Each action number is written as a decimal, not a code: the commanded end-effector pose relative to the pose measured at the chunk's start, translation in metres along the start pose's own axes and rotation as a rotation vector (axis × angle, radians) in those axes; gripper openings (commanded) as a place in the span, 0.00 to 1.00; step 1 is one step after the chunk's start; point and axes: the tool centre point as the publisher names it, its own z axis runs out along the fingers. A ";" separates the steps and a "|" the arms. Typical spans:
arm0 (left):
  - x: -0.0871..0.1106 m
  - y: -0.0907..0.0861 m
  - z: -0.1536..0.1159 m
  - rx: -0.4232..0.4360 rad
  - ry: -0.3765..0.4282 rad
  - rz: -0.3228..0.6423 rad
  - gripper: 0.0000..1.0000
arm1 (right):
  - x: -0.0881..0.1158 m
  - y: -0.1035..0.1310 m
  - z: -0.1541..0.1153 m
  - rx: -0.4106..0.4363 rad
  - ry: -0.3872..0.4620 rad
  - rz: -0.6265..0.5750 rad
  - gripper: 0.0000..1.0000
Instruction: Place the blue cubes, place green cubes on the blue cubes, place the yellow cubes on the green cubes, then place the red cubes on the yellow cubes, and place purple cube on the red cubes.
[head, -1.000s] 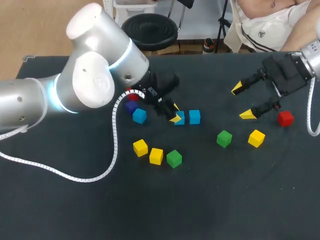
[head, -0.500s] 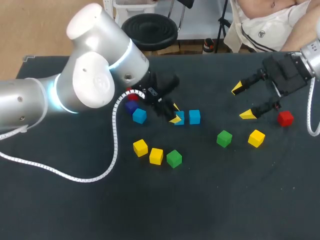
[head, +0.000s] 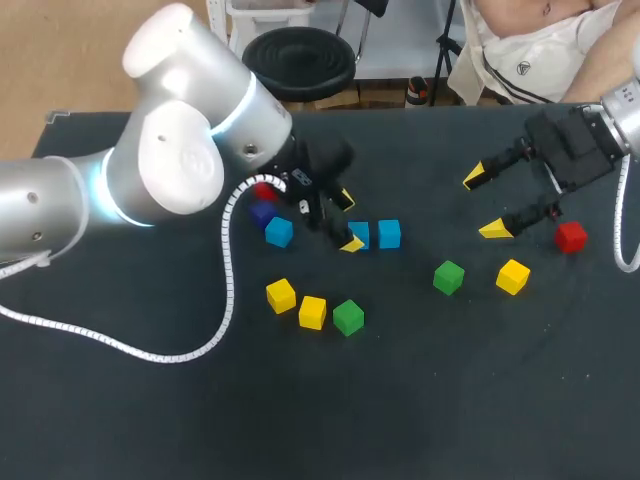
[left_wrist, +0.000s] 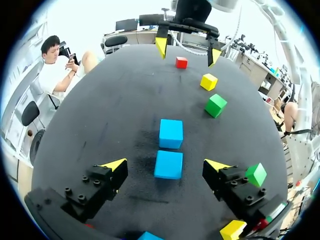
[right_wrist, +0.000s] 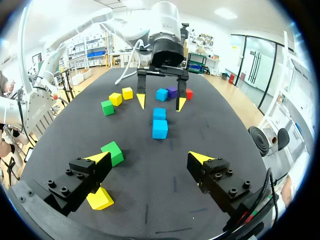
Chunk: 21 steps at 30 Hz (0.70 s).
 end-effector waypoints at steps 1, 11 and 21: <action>0.002 -0.012 -0.020 -0.016 -0.014 0.016 1.00 | 0.000 0.000 0.000 0.000 -0.001 -0.001 1.00; 0.011 -0.006 -0.051 0.065 -0.043 0.142 1.00 | 0.000 0.000 0.000 0.000 -0.001 -0.001 1.00; 0.036 0.009 -0.062 0.106 0.019 0.155 1.00 | 0.000 0.000 0.000 0.000 -0.001 -0.001 1.00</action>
